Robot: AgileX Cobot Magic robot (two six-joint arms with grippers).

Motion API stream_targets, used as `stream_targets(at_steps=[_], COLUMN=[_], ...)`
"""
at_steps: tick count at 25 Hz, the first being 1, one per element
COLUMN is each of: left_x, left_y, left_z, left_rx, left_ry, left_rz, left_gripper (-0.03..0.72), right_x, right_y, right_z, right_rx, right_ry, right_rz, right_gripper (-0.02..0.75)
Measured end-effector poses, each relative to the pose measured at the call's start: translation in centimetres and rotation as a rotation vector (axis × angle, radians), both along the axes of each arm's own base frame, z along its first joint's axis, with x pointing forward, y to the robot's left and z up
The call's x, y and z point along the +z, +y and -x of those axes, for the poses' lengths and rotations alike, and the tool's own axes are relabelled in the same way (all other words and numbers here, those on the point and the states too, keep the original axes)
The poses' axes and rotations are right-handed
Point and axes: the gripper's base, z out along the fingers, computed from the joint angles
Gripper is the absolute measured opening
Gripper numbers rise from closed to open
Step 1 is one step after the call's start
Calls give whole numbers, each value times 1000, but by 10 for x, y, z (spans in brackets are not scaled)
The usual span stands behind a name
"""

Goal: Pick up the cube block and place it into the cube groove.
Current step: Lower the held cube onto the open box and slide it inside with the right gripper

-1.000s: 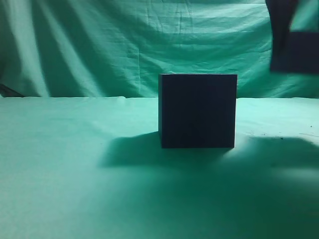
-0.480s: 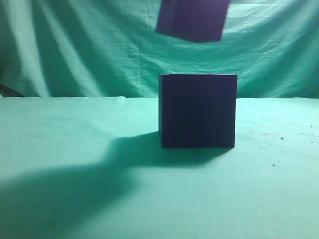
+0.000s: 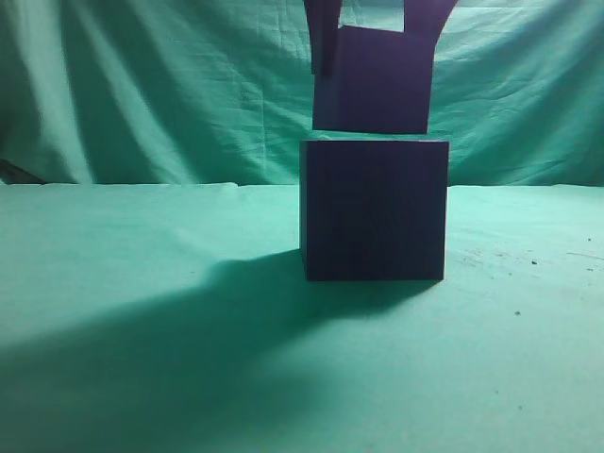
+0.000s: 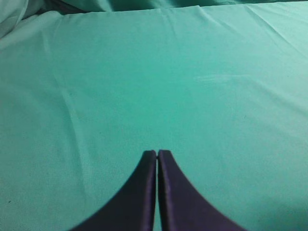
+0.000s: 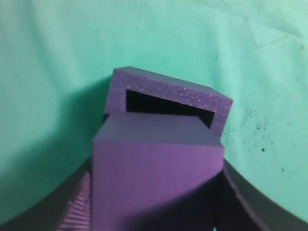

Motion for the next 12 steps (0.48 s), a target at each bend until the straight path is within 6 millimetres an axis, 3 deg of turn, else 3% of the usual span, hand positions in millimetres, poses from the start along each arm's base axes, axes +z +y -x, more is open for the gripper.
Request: stream_targets(at_steps=[12], left_x=[0], left_y=[0], left_z=[0], left_rx=[0], left_ry=[0], left_rz=[0], left_gripper=[0], right_x=[0], right_y=[-2], right_z=[-2], right_rx=[-143], right_ry=[-11], right_rz=[7], right_gripper=[436])
